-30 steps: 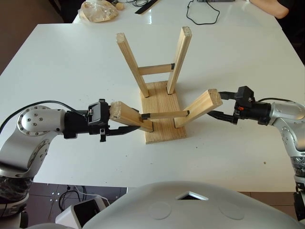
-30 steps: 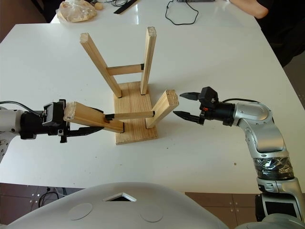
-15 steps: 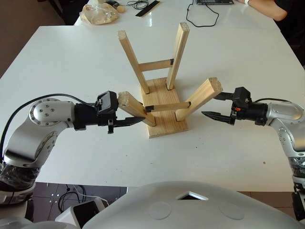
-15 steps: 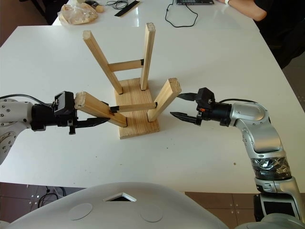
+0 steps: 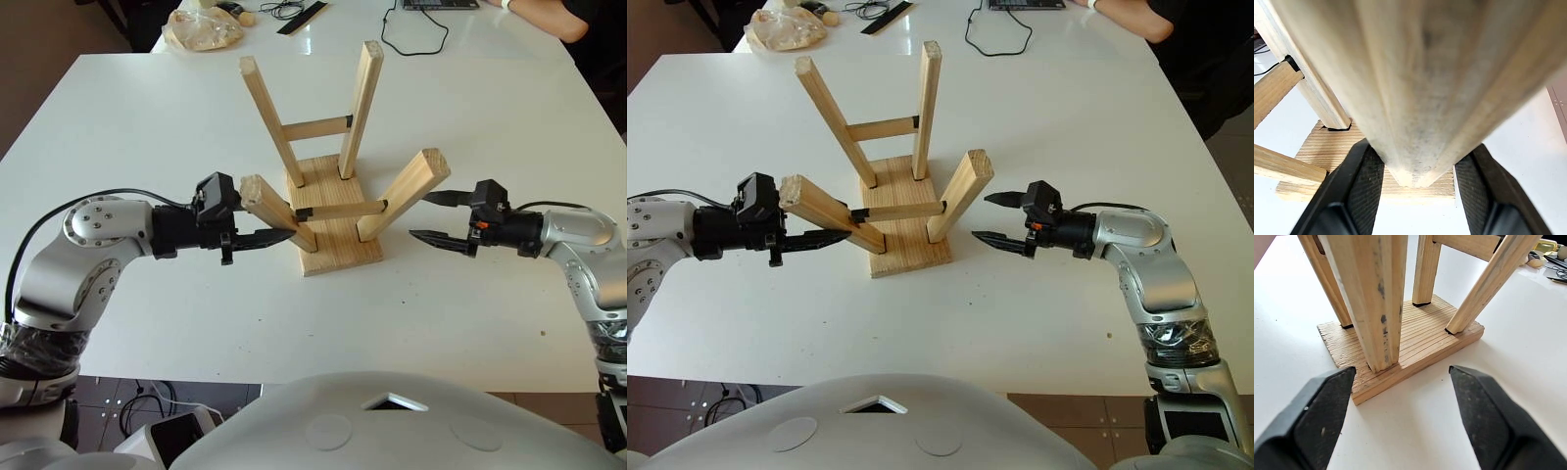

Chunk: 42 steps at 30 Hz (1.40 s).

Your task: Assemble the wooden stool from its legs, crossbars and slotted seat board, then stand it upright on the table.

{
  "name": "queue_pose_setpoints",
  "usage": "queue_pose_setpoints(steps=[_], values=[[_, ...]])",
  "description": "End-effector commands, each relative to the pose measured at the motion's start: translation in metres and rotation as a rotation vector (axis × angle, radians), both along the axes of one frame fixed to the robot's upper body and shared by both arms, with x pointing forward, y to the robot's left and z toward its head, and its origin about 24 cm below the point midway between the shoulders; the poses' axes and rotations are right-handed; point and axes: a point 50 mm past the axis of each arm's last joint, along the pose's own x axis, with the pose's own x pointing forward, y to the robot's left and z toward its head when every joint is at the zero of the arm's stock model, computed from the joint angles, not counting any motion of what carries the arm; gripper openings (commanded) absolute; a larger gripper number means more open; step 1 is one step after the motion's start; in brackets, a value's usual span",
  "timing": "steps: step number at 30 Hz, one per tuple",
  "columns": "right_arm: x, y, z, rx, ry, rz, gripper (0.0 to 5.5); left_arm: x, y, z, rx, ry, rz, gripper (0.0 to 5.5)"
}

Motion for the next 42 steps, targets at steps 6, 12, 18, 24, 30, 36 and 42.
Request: queue_pose_setpoints(steps=[6,12,18,24,30,36,42], values=[[0.0,0.003,0.0,-0.003,-0.004,0.013,3.52,-0.008,0.007,-0.035,0.052,0.226,0.06,2.05],[-0.001,0.004,0.0,-0.002,0.0,0.017,3.52,-0.016,0.007,-0.049,0.171,0.18,0.002,2.07],[0.002,-0.002,0.001,-0.028,-0.016,-0.009,3.52,-0.013,0.003,-0.037,0.101,0.177,0.007,2.06],[0.034,-0.018,0.008,-0.087,-0.142,-0.229,3.52,-0.01,0.002,-0.035,0.083,0.178,0.021,2.06],[0.064,-0.007,0.046,0.045,-0.357,-0.474,3.52,-0.011,0.002,-0.037,0.088,0.178,0.029,2.06],[0.066,0.032,0.14,0.221,-0.694,-0.514,3.52,-0.011,0.002,-0.038,0.102,0.172,0.029,2.06],[0.044,0.088,0.201,0.281,-0.818,-0.425,3.52,-0.012,0.004,-0.042,0.123,0.166,0.041,2.06]])
